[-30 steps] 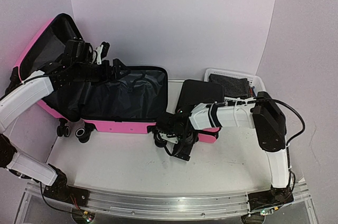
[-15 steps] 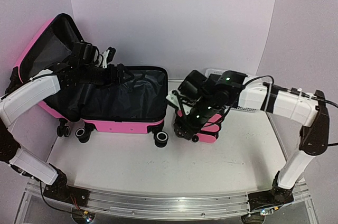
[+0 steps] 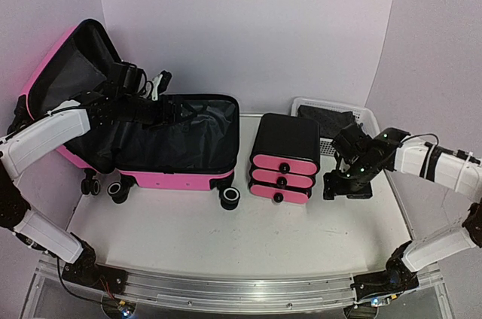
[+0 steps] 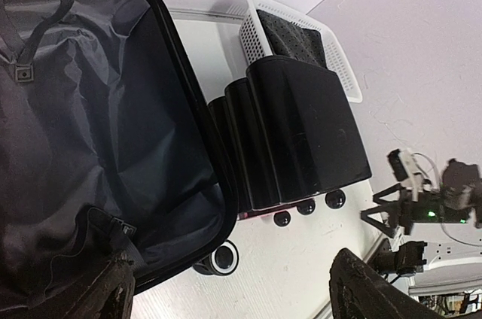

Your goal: Open, take out, and arrange the luggage

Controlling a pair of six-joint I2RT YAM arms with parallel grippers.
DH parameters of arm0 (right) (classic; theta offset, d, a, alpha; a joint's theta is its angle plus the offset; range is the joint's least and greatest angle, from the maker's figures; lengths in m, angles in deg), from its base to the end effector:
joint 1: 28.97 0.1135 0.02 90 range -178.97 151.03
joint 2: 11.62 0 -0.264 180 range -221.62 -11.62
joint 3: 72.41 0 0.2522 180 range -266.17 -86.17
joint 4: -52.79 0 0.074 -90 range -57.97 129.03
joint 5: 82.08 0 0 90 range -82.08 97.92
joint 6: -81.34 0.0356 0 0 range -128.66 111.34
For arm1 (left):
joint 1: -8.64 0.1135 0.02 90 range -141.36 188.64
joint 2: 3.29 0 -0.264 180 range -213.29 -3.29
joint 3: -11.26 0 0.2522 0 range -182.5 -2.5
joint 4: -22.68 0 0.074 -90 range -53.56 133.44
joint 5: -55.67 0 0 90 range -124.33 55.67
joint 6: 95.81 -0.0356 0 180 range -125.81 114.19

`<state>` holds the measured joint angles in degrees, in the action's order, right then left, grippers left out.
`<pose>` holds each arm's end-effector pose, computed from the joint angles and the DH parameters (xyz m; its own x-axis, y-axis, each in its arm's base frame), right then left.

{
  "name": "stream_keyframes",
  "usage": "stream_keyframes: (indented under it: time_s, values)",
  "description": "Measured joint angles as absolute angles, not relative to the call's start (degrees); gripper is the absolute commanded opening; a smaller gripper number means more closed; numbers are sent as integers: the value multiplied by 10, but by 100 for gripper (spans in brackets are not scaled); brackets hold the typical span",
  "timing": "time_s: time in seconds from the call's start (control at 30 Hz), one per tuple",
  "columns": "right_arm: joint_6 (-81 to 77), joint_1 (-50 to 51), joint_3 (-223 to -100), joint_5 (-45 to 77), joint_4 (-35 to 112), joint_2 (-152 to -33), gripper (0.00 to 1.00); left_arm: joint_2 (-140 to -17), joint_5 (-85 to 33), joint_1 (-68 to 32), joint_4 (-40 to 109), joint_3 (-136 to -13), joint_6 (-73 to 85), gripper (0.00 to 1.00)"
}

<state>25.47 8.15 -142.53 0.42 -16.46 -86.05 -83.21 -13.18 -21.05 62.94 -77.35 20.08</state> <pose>0.1874 0.1360 0.2440 -0.9522 -0.0231 -0.3045 -0.0418 0.9976 0.0552 0.2668 -0.1669 0.3554 -0.7275 -0.0540 -0.6840 0.4572 0.7051 -0.5420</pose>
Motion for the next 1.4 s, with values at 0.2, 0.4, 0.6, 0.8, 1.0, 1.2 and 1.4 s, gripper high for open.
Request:
stream_keyframes:
  time_s: [0.2,0.4,0.6,0.8,1.0,1.2,1.4]
  values:
    - [324,-6,-1264,115,-1,-875,97,-832,-128,-214,622,-771,211,89]
    - [356,-16,-1204,193,207,-936,97,-832,-122,-217,619,-765,213,89]
    - [382,-16,-1167,209,403,-963,76,-831,-122,-217,619,-757,215,89]
    - [401,-11,-1153,187,453,-979,62,-826,-123,-217,619,-751,215,89]
    - [380,-10,-1164,176,427,-979,78,-824,-122,-217,619,-751,215,90]
    - [300,-12,-1226,156,227,-921,94,-824,-117,-223,618,-751,205,97]
    - [199,-24,-1291,105,0,-805,98,-882,-92,-281,602,-792,166,99]
